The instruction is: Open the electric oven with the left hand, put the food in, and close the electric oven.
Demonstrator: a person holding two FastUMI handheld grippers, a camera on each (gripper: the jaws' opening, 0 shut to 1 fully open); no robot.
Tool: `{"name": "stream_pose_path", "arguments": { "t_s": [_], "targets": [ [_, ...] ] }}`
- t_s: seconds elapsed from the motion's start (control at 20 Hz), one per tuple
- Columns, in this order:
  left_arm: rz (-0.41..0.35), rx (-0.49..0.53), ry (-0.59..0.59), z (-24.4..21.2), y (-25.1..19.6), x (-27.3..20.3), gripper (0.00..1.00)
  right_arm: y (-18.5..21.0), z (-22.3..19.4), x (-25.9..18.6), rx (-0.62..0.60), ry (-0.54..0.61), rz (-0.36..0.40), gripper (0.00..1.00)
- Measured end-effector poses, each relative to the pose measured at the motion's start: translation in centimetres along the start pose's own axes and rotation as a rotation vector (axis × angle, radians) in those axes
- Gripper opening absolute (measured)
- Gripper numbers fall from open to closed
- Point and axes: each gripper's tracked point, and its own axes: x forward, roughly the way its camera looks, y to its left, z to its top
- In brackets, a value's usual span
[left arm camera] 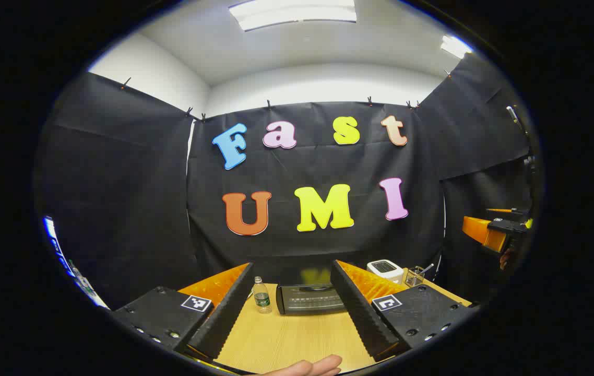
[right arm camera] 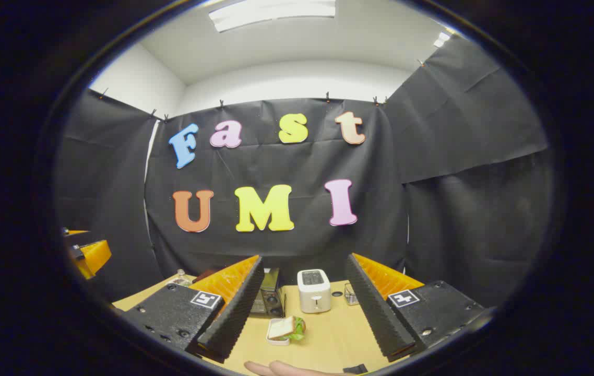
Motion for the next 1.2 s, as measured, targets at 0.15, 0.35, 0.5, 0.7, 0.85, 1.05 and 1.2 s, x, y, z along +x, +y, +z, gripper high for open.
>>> {"name": "stream_pose_path", "arguments": {
  "t_s": [0.15, 0.35, 0.5, 0.7, 0.85, 1.05, 1.2],
  "targets": [
    [0.003, -0.022, -0.003, 0.1, 0.4, 0.2, 0.96, -0.4, -0.1, -0.3, 0.0, 0.011, -0.003, 1.0],
    [0.0, -0.016, 0.008, -0.3, 0.3, 0.1, 0.96, -0.9, -0.3, -0.4, 0.005, 0.018, 0.001, 0.92],
    [-0.003, -0.011, 0.018, -0.7, 0.2, 0.6, 0.96, -0.8, -1.5, -0.4, 0.015, 0.058, 0.023, 1.0],
    [-0.013, -0.01, 0.043, -2.0, -0.4, 2.0, 0.96, -2.2, -2.5, 0.5, 0.029, 0.088, 0.001, 1.0],
    [-0.023, -0.005, 0.074, -3.7, -1.3, 4.5, 0.96, -2.2, -2.7, 1.0, 0.033, 0.086, 0.02, 0.92],
    [-0.022, 0.025, 0.107, -5.8, -2.5, 9.6, 0.96, -3.1, -1.9, 2.0, 0.041, 0.053, 0.023, 1.0],
    [0.012, 0.056, 0.176, -9.3, -3.0, 14.8, 0.96, -3.6, -1.1, 2.7, 0.047, 0.035, 0.025, 0.92]
  ]
}}
